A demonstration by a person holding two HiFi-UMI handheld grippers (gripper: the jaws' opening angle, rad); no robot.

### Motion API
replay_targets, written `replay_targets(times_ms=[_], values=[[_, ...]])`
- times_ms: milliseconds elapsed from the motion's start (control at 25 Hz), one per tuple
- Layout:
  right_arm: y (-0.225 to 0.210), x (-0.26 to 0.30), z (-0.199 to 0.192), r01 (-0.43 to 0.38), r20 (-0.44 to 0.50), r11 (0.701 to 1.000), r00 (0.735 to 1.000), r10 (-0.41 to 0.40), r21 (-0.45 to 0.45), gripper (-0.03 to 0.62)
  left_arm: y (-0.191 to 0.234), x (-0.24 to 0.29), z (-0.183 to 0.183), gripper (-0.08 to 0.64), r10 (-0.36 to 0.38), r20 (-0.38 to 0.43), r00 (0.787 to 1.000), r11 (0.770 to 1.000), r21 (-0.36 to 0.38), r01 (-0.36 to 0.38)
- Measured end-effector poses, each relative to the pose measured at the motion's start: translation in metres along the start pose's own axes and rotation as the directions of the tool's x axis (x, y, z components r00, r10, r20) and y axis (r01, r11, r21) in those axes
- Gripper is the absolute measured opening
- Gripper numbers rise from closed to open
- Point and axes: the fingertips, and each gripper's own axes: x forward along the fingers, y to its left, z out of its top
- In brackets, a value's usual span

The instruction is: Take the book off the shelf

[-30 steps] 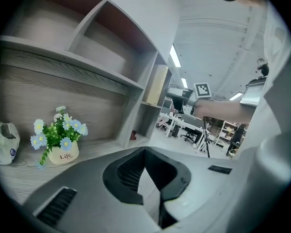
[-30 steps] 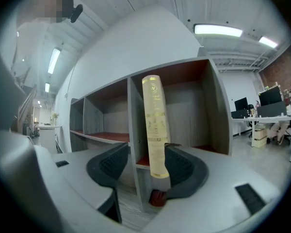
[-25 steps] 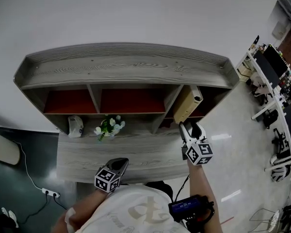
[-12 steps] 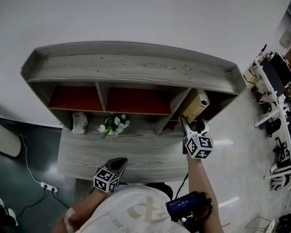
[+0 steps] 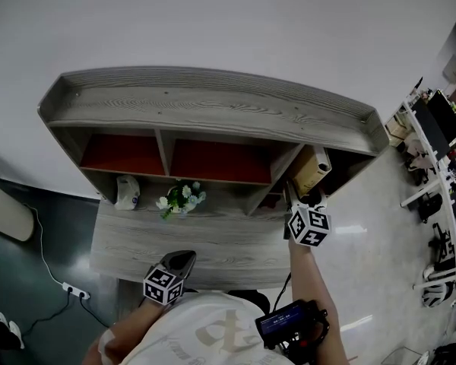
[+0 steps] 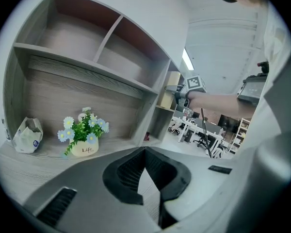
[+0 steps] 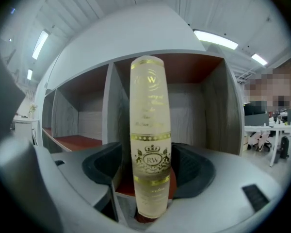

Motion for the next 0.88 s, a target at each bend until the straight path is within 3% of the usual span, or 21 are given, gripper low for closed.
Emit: replay_targets(times_ms=[40,280,320,480,560,880], values=[[-0.001,0.001,0.0,0.006,-0.001,1.0,1.0,-0.006,0.0,0.309,0.0,0.0,0.0,0.008,0.0,0.0,1.0,1.0,0.0,0.0],[-0.005,0.012,-0.002,0.025,-0.017,1.0,1.0,-0.025,-0.012,0.304,0.0,-0.003,-0.001,0.008,0.01,0.001,1.0,1.0,-0.006,-0.01],[-0.006,0.013,-0.002,0.031,-0.019,0.999,0.999,-0.032,-0.017,0.267,0.001,-0.004,-0.001,0.008,0.013,0.001,1.0,1.0,-0.009,-0.013],[-0.007,0.016,-0.003,0.041,-0.029,0.999,0.999,-0.042,-0.031,0.259,0.002,-0.007,-0.005,0.008,0.025,-0.003,1.0,0.999,-0.021,-0.025],[-0.008,0.017,-0.003,0.046,-0.028,0.998,0.998,-0.047,-0.039,0.225,0.003,-0.008,-0.006,0.007,0.03,-0.002,1.0,0.999,-0.027,-0.03],[-0.009,0.02,-0.002,0.032,-0.017,0.998,0.999,-0.032,-0.047,0.221,0.006,-0.005,-0.006,0.008,0.034,-0.003,0.999,0.999,-0.035,-0.034]])
